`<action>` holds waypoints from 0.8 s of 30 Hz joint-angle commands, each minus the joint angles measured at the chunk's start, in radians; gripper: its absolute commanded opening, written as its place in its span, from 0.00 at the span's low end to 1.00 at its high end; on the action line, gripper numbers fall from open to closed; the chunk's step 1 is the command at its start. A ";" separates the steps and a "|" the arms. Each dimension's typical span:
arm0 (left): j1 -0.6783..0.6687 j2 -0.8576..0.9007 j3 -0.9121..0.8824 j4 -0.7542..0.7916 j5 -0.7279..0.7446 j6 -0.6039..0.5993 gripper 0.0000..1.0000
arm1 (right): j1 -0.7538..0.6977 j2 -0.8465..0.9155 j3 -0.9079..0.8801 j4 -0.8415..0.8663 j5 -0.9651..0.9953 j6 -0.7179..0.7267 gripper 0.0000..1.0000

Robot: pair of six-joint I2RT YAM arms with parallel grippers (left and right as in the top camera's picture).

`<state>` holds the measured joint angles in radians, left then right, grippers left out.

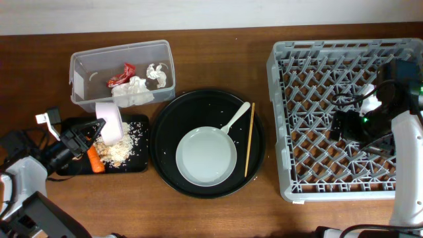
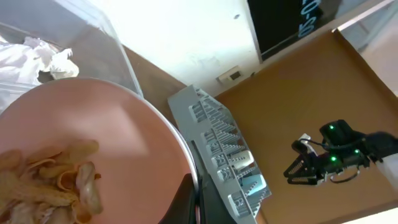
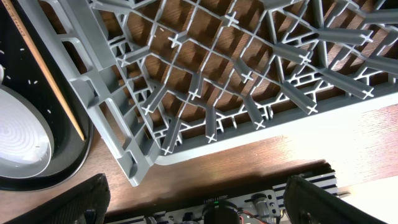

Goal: Sort waste into correct bins and load items into the dishwasher rack
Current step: 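Tip the white bowl over the black tray to dump the food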

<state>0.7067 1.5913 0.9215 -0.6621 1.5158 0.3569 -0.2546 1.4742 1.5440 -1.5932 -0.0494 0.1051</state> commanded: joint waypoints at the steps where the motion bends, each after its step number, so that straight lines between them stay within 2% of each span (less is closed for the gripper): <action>1: 0.005 0.043 -0.008 -0.020 -0.004 0.023 0.01 | -0.001 -0.013 -0.003 -0.001 0.002 0.003 0.93; 2: 0.008 0.055 -0.009 -0.019 0.024 -0.037 0.00 | -0.001 -0.013 -0.003 -0.002 0.002 0.003 0.93; 5: 0.016 0.075 -0.010 -0.014 0.053 -0.042 0.01 | -0.001 -0.013 -0.003 -0.002 0.002 0.003 0.93; 6: 0.017 0.079 -0.010 0.007 0.008 -0.084 0.00 | -0.001 -0.013 -0.003 -0.002 0.002 0.003 0.93; 7: 0.017 0.079 -0.010 0.004 0.052 -0.066 0.00 | -0.001 -0.013 -0.003 -0.004 0.002 0.003 0.93; 8: 0.018 0.080 -0.010 0.030 0.011 -0.122 0.00 | -0.001 -0.013 -0.003 -0.004 0.002 0.003 0.93; 9: 0.017 0.080 -0.010 0.013 0.049 -0.117 0.00 | -0.001 -0.013 -0.003 -0.005 0.002 0.003 0.93; 10: 0.017 0.080 -0.010 0.008 0.019 -0.077 0.00 | -0.001 -0.013 -0.003 -0.005 0.002 0.003 0.93; 11: 0.017 0.090 -0.010 0.051 -0.269 -0.221 0.00 | -0.001 -0.013 -0.003 -0.005 0.002 0.003 0.93; 12: 0.017 0.098 -0.016 0.005 -0.012 -0.144 0.00 | -0.001 -0.013 -0.003 -0.005 0.002 0.003 0.94; 13: 0.018 0.099 -0.018 0.011 -0.049 -0.085 0.01 | -0.001 -0.013 -0.003 -0.005 0.002 0.003 0.93; 14: 0.021 0.111 -0.019 0.019 -0.095 -0.188 0.00 | -0.001 -0.013 -0.003 -0.005 0.002 0.003 0.93; 15: 0.024 0.111 -0.026 0.017 0.037 -0.101 0.00 | -0.001 -0.013 -0.003 -0.008 0.002 0.003 0.93; 16: 0.024 0.111 -0.025 0.017 0.058 -0.121 0.00 | -0.001 -0.013 -0.003 -0.010 0.002 0.003 0.93; 19: 0.024 0.106 -0.025 0.016 0.051 -0.069 0.00 | -0.001 -0.013 -0.003 -0.011 0.002 0.003 0.93; 20: 0.024 0.111 -0.025 0.045 -0.053 -0.159 0.00 | -0.001 -0.013 -0.003 -0.011 0.002 0.003 0.93; 21: 0.023 0.103 -0.027 -0.009 0.058 -0.103 0.00 | -0.001 -0.013 -0.003 -0.013 0.002 0.003 0.93; 22: 0.023 0.095 -0.028 0.018 -0.024 -0.066 0.00 | -0.001 -0.013 -0.003 -0.012 0.002 0.003 0.93; 23: 0.023 0.098 -0.032 0.017 -0.019 -0.138 0.00 | -0.001 -0.013 -0.003 -0.013 0.002 0.003 0.93; 24: 0.023 0.096 -0.034 -0.010 0.058 -0.086 0.00 | -0.001 -0.013 -0.003 -0.013 0.002 0.003 0.93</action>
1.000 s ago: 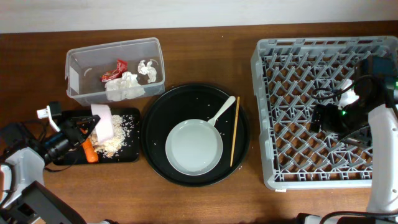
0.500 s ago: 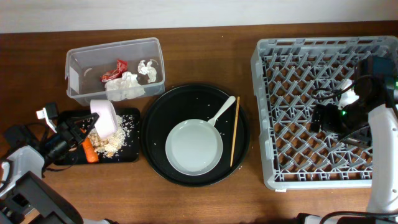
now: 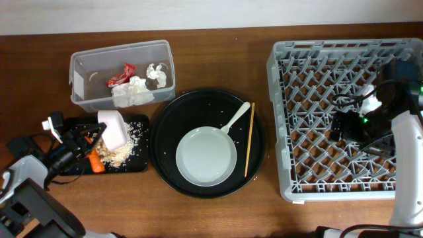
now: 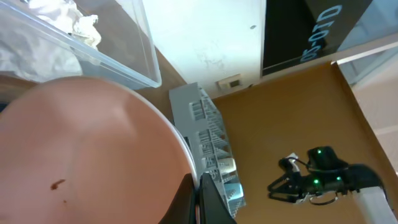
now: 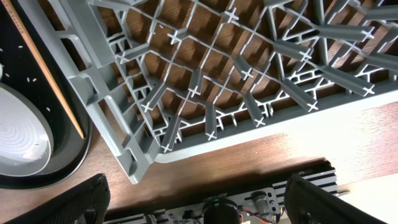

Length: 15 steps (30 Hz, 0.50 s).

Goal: Sort waste into correct bins and load items into the dishwasher rack
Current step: 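Tip the white bowl over the black tray to dump the food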

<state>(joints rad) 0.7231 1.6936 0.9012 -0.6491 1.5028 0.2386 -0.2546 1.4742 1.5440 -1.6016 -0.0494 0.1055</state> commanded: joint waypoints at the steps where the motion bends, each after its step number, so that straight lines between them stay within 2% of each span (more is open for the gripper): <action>1: 0.006 0.001 -0.014 0.037 -0.047 -0.049 0.00 | -0.001 -0.013 -0.003 -0.004 0.002 0.002 0.93; 2: 0.006 -0.002 -0.017 0.014 0.071 0.004 0.00 | -0.001 -0.013 -0.003 -0.004 0.002 0.002 0.93; 3: 0.006 0.003 -0.017 0.050 0.033 -0.066 0.00 | -0.001 -0.013 -0.003 -0.003 0.002 0.002 0.94; 4: 0.006 -0.003 -0.018 0.036 0.071 -0.016 0.00 | -0.001 -0.013 -0.003 -0.003 0.002 0.002 0.94; 5: 0.007 -0.001 -0.018 0.065 -0.039 -0.090 0.00 | -0.001 -0.013 -0.003 -0.003 0.002 0.002 0.93; 6: 0.007 -0.003 -0.018 0.043 0.071 -0.019 0.00 | -0.001 -0.013 -0.003 -0.007 0.002 0.002 0.93; 7: 0.007 -0.001 -0.018 0.072 -0.024 -0.121 0.00 | -0.001 -0.013 -0.003 -0.008 0.002 0.002 0.93; 8: 0.007 -0.003 -0.018 0.048 0.072 -0.053 0.00 | -0.001 -0.013 -0.003 -0.014 0.002 0.002 0.93; 9: 0.008 -0.002 -0.018 0.088 -0.006 -0.062 0.00 | -0.001 -0.013 -0.003 -0.015 0.002 0.003 0.93; 10: 0.007 -0.004 -0.018 0.073 0.071 -0.075 0.00 | -0.001 -0.013 -0.003 -0.015 0.002 0.002 0.93; 11: 0.007 -0.003 -0.018 0.098 0.029 -0.055 0.00 | -0.001 -0.013 -0.003 -0.015 0.002 0.003 0.93; 12: 0.008 -0.001 -0.018 0.100 0.001 -0.119 0.00 | -0.001 -0.013 -0.003 -0.015 0.002 0.002 0.93; 13: 0.008 -0.003 -0.018 0.122 0.029 -0.056 0.00 | -0.001 -0.013 -0.003 -0.015 0.002 0.003 0.93; 14: 0.009 -0.003 -0.018 0.106 0.071 -0.090 0.00 | -0.001 -0.013 -0.003 -0.016 0.003 0.002 0.93; 15: 0.007 -0.005 -0.018 0.117 -0.045 -0.072 0.00 | -0.001 -0.013 -0.003 -0.014 0.003 0.002 0.94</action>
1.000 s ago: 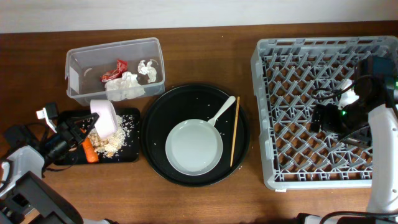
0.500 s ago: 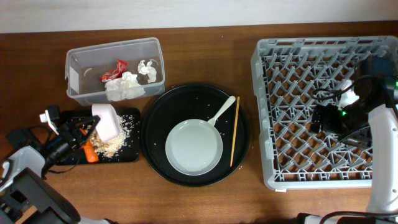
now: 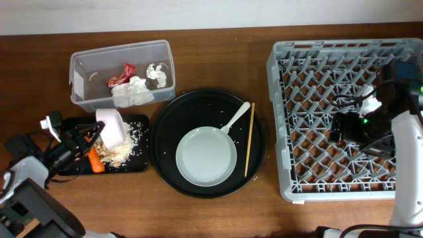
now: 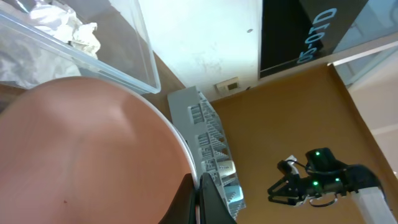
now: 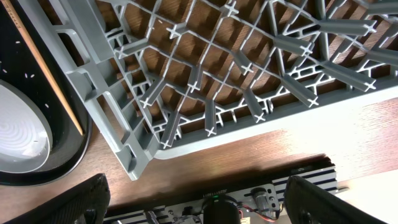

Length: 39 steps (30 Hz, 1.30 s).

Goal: Sort waste into correct bins and load items into the dishwasher rack
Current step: 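Tip the white bowl over the black tray to dump the food, then set the empty bowl onto the white plate on the platter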

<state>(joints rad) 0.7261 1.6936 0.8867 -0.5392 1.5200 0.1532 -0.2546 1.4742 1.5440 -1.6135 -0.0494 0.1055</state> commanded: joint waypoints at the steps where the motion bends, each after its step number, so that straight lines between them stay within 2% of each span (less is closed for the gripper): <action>1: 0.001 -0.005 -0.003 -0.010 -0.219 -0.060 0.00 | -0.001 -0.013 -0.003 0.001 0.002 0.002 0.94; 3: 0.002 -0.005 -0.003 -0.044 -0.212 -0.031 0.00 | -0.001 -0.013 -0.003 -0.005 0.002 0.002 0.94; 4: 0.002 -0.005 -0.003 -0.045 -0.089 0.011 0.00 | -0.001 -0.013 -0.003 -0.004 0.002 0.003 0.94; 5: -0.002 -0.011 0.004 -0.074 0.016 0.169 0.00 | -0.001 -0.013 -0.003 -0.012 0.002 0.003 0.94; 6: 0.000 -0.011 0.004 -0.061 -0.058 0.124 0.00 | -0.001 -0.013 -0.003 -0.015 0.002 0.003 0.93; 7: 0.002 -0.011 0.004 -0.060 -0.201 0.024 0.00 | -0.001 -0.013 -0.003 -0.014 0.002 0.003 0.93; 8: 0.000 -0.011 0.003 -0.060 -0.178 0.019 0.00 | -0.001 -0.013 -0.003 -0.014 0.002 0.003 0.93; 9: 0.000 -0.011 0.003 -0.066 0.025 0.129 0.00 | -0.001 -0.013 -0.003 -0.014 0.002 0.003 0.94; 10: -0.002 -0.018 0.004 -0.083 0.055 0.170 0.00 | -0.001 -0.013 -0.003 -0.014 0.002 0.003 0.93; 15: -0.003 -0.097 0.004 -0.059 0.055 0.171 0.00 | -0.001 -0.013 -0.003 -0.014 0.008 0.002 0.94; 16: -0.003 -0.148 0.005 -0.084 0.055 0.190 0.00 | -0.001 -0.013 -0.003 -0.014 0.010 0.002 0.94; 17: -0.003 -0.198 0.005 -0.058 0.047 0.269 0.00 | -0.001 -0.013 -0.003 -0.011 0.010 0.002 0.93; 18: -0.001 -0.223 0.006 -0.044 0.054 0.221 0.00 | -0.001 -0.013 -0.003 -0.010 0.010 0.002 0.94; 19: -0.002 -0.226 0.005 -0.030 0.055 0.256 0.00 | -0.001 -0.013 -0.003 -0.010 0.010 0.002 0.94; 22: -0.006 -0.226 0.005 -0.042 0.055 0.233 0.00 | -0.001 -0.013 -0.003 -0.010 0.009 0.003 0.94; 26: -0.123 -0.247 0.034 -0.037 0.025 0.120 0.00 | -0.001 -0.013 -0.003 -0.010 0.009 0.003 0.93; 28: -0.238 -0.276 0.100 -0.037 -0.082 0.039 0.00 | -0.001 -0.013 -0.003 -0.011 0.009 0.003 0.94; 29: -0.312 -0.293 0.120 -0.037 -0.182 0.003 0.00 | -0.001 -0.013 -0.003 -0.011 0.009 0.003 0.94; 30: -0.425 -0.304 0.129 -0.037 -0.325 -0.032 0.00 | -0.001 -0.013 -0.003 -0.011 0.009 0.003 0.93; 35: -0.995 -0.299 0.128 -0.102 -0.919 -0.041 0.00 | -0.001 -0.013 -0.003 -0.026 0.005 0.003 0.94; 38: -1.196 -0.243 0.128 -0.099 -1.123 -0.087 0.00 | -0.001 -0.013 -0.003 -0.036 0.001 0.003 0.93; 39: -1.248 -0.193 0.128 -0.093 -1.151 -0.097 0.00 | -0.001 -0.013 -0.003 -0.036 -0.003 0.003 0.94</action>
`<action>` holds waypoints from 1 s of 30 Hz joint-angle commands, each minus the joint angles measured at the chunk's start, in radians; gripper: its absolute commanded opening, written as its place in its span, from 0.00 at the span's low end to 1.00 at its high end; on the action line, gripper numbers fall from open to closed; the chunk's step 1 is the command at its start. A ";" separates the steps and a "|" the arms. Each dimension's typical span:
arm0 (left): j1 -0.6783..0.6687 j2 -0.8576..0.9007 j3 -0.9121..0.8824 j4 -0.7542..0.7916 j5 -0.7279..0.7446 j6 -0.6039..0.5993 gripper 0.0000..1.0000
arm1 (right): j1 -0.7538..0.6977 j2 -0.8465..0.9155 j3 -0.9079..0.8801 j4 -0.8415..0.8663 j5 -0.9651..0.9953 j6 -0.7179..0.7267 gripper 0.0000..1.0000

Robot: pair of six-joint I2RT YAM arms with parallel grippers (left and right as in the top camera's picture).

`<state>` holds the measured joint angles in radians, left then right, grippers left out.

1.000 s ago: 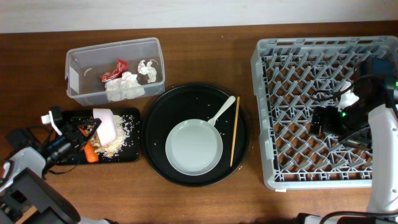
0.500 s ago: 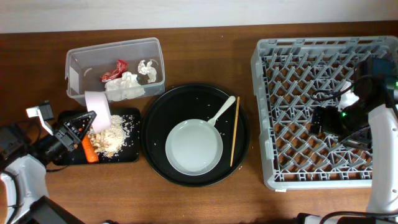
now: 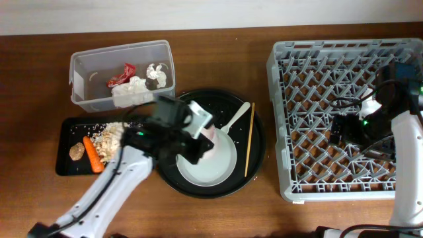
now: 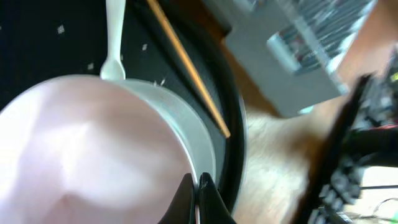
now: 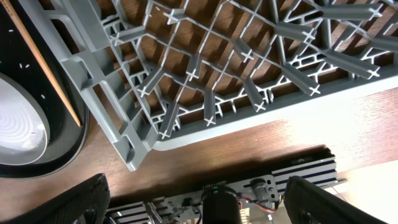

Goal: Sort waste into correct bins and load items into the dishwasher rack
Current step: 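Set the empty bowl onto the white plate on the platter, then grasp the white bowl on the platter with the right gripper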

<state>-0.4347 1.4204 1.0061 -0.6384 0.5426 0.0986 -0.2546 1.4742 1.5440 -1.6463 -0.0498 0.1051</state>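
Observation:
My left gripper (image 3: 193,140) is shut on the rim of a pink bowl (image 3: 203,123), holding it tilted over the white plate (image 3: 221,165) in the round black tray (image 3: 218,102). The left wrist view shows the empty bowl (image 4: 93,149) pinched between the fingers (image 4: 198,186), with the plate (image 4: 189,121), a white spoon (image 4: 115,37) and a chopstick (image 4: 186,68) beyond. My right gripper (image 5: 196,193) hangs open over the grey dishwasher rack (image 3: 281,119) and holds nothing.
A clear bin (image 3: 82,66) at the back left holds a red wrapper and crumpled tissues. A black rectangular tray (image 3: 66,129) at the left carries rice scraps and a carrot (image 3: 92,153). My left arm reaches across it.
My left gripper, still shut on the pink bowl, was over the rectangular scraps tray at the left and is now over the white plate in the round tray. The right gripper stays open over the rack.
First the pink bowl was tipped over the scraps tray with peelings still inside. At the following two moments it hung there with its inside bare. Now it is above the plate in the round tray. The right arm has hovered open over the rack throughout.

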 commanded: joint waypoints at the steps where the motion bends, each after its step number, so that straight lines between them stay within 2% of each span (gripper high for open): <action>1: -0.121 0.140 0.008 0.013 -0.174 -0.043 0.00 | -0.001 -0.013 -0.003 -0.003 -0.003 0.003 0.93; 4: -0.146 0.218 0.008 0.015 -0.173 -0.043 0.01 | -0.001 -0.013 -0.003 -0.003 -0.003 0.003 0.94; 5: -0.145 0.214 0.011 0.015 -0.173 -0.042 0.22 | -0.001 -0.013 -0.003 -0.003 -0.003 0.003 0.94; 6: -0.145 0.207 0.016 0.010 -0.173 -0.042 0.73 | -0.001 -0.013 -0.003 -0.003 -0.003 0.003 0.93; 7: -0.143 0.171 0.053 -0.029 -0.177 -0.043 0.87 | -0.001 -0.013 -0.003 -0.003 -0.003 0.003 0.94; 8: -0.135 0.148 0.081 -0.063 -0.203 -0.047 0.93 | -0.001 -0.013 -0.003 -0.003 -0.010 0.003 0.94; 10: -0.056 0.046 0.161 -0.217 -0.358 -0.106 0.97 | -0.001 -0.013 -0.003 0.002 -0.119 -0.074 0.97; 12: 0.072 -0.051 0.167 -0.294 -0.391 -0.115 0.99 | 0.014 -0.013 -0.003 0.010 -0.235 -0.155 0.97; 13: 0.186 -0.100 0.167 -0.336 -0.391 -0.115 0.99 | 0.057 -0.013 -0.003 0.019 -0.255 -0.158 0.97; 15: 0.414 -0.144 0.166 -0.391 -0.390 -0.116 0.99 | 0.199 -0.013 -0.003 0.056 -0.273 -0.149 0.97; 18: 0.610 -0.140 0.160 -0.402 -0.378 -0.197 0.99 | 0.462 0.004 -0.003 0.189 -0.278 -0.039 0.97; 21: 0.619 -0.140 0.156 -0.403 -0.379 -0.197 0.99 | 0.735 0.152 -0.003 0.305 -0.161 0.180 0.97; 22: 0.619 -0.140 0.156 -0.404 -0.379 -0.196 0.99 | 0.815 0.265 -0.003 0.333 -0.126 0.296 0.96; 24: 0.619 -0.140 0.156 -0.404 -0.378 -0.197 0.99 | 0.885 0.415 -0.003 0.382 -0.133 0.409 0.90; 27: 0.619 -0.140 0.156 -0.404 -0.379 -0.197 0.99 | 0.946 0.543 -0.003 0.473 -0.151 0.449 0.84; 28: 0.619 -0.140 0.156 -0.404 -0.378 -0.196 0.99 | 0.948 0.569 -0.003 0.502 -0.152 0.455 0.79; 30: 0.619 -0.140 0.156 -0.404 -0.378 -0.196 0.99 | 0.948 0.596 -0.003 0.546 -0.117 0.461 0.62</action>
<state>0.1802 1.2903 1.1679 -1.0431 0.1566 -0.0883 0.6918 2.0464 1.5394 -1.1252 -0.2031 0.5381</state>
